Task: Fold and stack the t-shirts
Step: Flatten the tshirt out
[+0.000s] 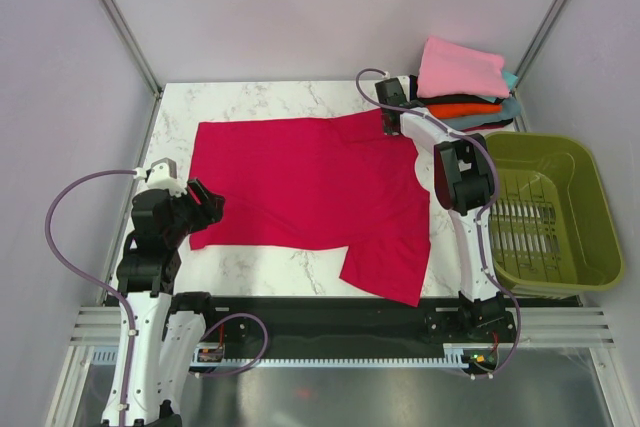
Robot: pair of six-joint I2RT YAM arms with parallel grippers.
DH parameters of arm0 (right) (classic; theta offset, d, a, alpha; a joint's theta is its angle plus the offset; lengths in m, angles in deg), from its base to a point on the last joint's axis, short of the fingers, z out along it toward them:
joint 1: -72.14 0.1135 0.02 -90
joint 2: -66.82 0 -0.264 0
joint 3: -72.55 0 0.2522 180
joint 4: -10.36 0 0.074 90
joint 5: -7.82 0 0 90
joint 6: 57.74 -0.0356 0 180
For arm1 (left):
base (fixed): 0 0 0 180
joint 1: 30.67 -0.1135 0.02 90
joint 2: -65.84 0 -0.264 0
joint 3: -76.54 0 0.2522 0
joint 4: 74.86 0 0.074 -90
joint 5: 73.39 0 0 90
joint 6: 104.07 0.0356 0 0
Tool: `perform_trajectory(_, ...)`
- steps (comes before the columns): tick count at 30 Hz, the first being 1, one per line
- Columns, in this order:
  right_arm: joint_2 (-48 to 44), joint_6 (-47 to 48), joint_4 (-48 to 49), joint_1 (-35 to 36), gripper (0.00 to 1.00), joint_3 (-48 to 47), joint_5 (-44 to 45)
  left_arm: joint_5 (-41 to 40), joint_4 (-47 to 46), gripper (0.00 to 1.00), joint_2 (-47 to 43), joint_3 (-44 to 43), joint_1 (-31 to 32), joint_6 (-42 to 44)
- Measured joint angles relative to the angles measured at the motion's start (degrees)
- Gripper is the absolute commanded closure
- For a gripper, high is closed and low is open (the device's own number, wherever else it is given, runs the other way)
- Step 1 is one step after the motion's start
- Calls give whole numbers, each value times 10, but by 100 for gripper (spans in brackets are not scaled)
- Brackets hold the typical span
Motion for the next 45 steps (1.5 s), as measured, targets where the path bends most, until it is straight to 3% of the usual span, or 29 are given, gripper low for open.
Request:
perform_trajectory(2, 0, 0, 0, 0, 100, 0, 0, 0, 0, 34, 0, 0, 0, 0)
perform_trajectory(23, -31, -21, -6, -3, 100, -30, -61, 0, 0, 34, 0, 0, 0, 0)
perform_trajectory(28, -23, -40, -7, -3, 100, -108, -93, 0, 0, 33, 0, 0, 0, 0)
perform_trajectory(33, 75, -95, 67, -11, 100, -272, -115, -2, 0, 33, 4, 0, 11, 0)
perform_trajectory(34, 93, -110, 96, -14, 83, -289, -116, -4, 0, 33, 5, 0, 17, 0)
perform_trajectory(35, 114, -141, 148, -19, 55, -294, -116, -4, 0, 33, 6, 0, 22, 0)
perform_trajectory(37, 158, -197, 246, -30, 9, -298, -116, -4, 0, 33, 7, 0, 29, 0)
perform_trajectory(38, 187, -226, 289, -37, 2, -309, -115, -4, 0, 33, 7, 0, 30, 0)
perform_trajectory(41, 270, -282, 367, -51, 2, -352, -117, -5, 0, 33, 7, 0, 31, 0)
perform_trajectory(45, 246, -297, 441, -59, 2, -222, -130, -5, 0, 33, 7, 0, 31, 0)
